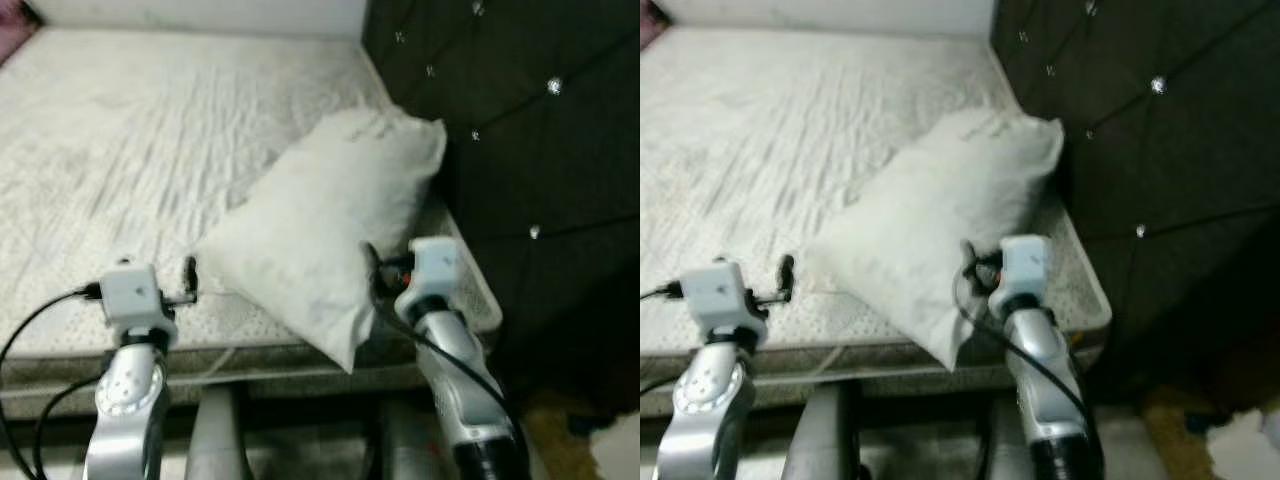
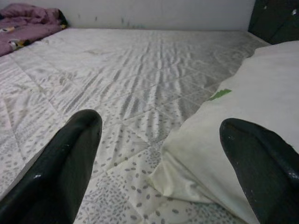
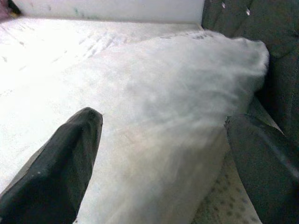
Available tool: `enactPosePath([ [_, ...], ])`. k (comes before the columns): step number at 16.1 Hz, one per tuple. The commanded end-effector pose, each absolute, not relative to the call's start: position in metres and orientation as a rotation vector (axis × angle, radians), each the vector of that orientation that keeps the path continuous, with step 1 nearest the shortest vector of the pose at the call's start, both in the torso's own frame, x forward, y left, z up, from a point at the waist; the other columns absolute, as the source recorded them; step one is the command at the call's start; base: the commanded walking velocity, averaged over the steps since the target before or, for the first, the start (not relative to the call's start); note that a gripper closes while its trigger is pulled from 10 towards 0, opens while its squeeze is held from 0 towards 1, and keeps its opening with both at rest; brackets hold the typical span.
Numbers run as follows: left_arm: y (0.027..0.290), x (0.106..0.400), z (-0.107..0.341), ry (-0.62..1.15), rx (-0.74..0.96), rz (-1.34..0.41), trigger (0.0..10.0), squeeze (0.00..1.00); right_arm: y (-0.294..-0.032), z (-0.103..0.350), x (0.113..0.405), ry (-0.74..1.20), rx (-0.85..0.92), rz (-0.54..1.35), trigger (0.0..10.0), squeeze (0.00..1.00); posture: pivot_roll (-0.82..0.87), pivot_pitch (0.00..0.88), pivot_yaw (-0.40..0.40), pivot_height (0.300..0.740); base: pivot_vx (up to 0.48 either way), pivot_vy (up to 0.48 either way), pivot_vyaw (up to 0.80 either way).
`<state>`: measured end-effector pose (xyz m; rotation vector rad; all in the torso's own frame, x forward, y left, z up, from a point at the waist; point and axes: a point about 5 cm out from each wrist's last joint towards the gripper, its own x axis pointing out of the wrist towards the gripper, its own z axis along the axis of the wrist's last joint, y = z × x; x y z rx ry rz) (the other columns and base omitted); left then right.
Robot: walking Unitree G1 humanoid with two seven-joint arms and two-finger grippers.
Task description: Clean up the room
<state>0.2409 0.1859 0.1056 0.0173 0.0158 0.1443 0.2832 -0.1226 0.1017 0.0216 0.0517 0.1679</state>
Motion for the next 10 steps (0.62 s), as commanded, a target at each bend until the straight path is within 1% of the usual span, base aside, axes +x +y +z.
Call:
enactPosePath([
  [1,0.177,0.239,0.103,0.029,-0.003,0.126,10.0,0.00,-0.139,0.095,0.280,0.076,0.006,0.122,10.0,0.00,0.07,0.019,-0.038,0.550,0.000,0.000,0.00],
  [3,0.176,0.240,0.103,0.033,-0.005,0.130,10.0,0.00,-0.139,0.095,0.280,0.081,0.004,0.134,10.0,0.00,0.07,0.019,-0.039,0.525,0.000,0.000,0.00],
  [4,0.176,0.240,0.102,0.045,-0.005,0.135,10.0,0.00,-0.136,0.094,0.280,0.099,-0.017,0.163,10.0,0.00,0.07,0.018,-0.040,0.520,0.000,0.000,0.00],
  [5,0.176,0.241,0.099,0.072,0.002,0.138,10.0,0.00,-0.135,0.095,0.281,0.111,-0.044,0.191,10.0,0.00,0.07,0.018,-0.039,0.520,0.000,0.000,0.00],
  [8,0.172,0.241,0.094,0.141,0.013,0.115,10.0,0.00,-0.141,0.093,0.287,0.214,-0.077,0.275,10.0,0.00,0.06,0.022,-0.040,0.520,0.000,0.000,0.00],
  [10,0.175,0.233,0.092,0.163,0.026,0.115,10.0,0.00,-0.148,0.094,0.290,0.253,-0.097,0.342,10.0,0.00,0.06,0.025,-0.044,0.520,0.000,0.000,0.00],
])
